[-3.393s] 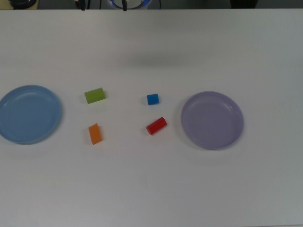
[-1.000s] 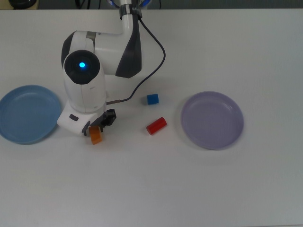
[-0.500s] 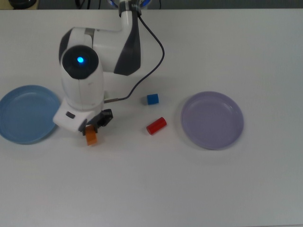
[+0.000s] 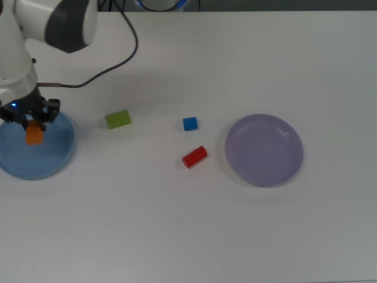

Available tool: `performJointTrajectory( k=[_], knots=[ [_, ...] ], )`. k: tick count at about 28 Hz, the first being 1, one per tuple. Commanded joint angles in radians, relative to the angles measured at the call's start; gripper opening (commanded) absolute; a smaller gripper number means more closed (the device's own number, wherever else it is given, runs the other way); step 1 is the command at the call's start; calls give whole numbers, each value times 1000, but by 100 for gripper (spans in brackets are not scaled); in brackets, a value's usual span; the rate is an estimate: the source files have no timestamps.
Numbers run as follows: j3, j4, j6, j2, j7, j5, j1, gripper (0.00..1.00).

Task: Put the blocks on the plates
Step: 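Carry the orange block onto the blue plate and release it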

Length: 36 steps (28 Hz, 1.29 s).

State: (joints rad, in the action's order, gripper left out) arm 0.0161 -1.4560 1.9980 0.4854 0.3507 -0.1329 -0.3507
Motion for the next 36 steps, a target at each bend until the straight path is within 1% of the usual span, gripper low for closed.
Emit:
performJointTrajectory(
  k=[1, 3, 4, 5, 8, 11, 13, 14, 15, 16, 17, 18, 20, 26, 29, 31, 32, 36],
  knots=[
    [2, -32, 8, 21, 37, 12, -25, 13],
    [1, -32, 8, 30, 39, 12, -28, 14],
    [1, -40, 5, 33, 43, 12, -30, 22],
    [1, -49, 8, 35, 48, 12, -33, 24],
    [1, -58, 12, 44, 62, 12, -33, 24],
    [1, -57, 12, 55, 62, 10, -28, 27],
    [1, -57, 12, 58, 63, 12, -31, 34],
    [1, -58, 12, 58, 63, 13, -33, 39],
    [1, -58, 10, 58, 65, 13, -31, 57],
    [1, -58, 10, 56, 65, 13, -31, 71],
    [1, -58, 10, 56, 62, 13, -30, 81],
    [1, -58, 8, 56, 60, 13, -30, 89],
    [1, -57, 4, 55, 54, 15, -28, 100],
    [7, -53, -7, 39, 39, 27, -24, 100],
    [13, -58, -47, 10, -47, 41, -16, 100],
    [13, -60, -77, -11, -139, 64, 4, 100],
    [12, -61, -117, -31, -253, 78, 33, 100],
    [13, -61, -197, -59, -494, 81, 70, 100]
  ],
)
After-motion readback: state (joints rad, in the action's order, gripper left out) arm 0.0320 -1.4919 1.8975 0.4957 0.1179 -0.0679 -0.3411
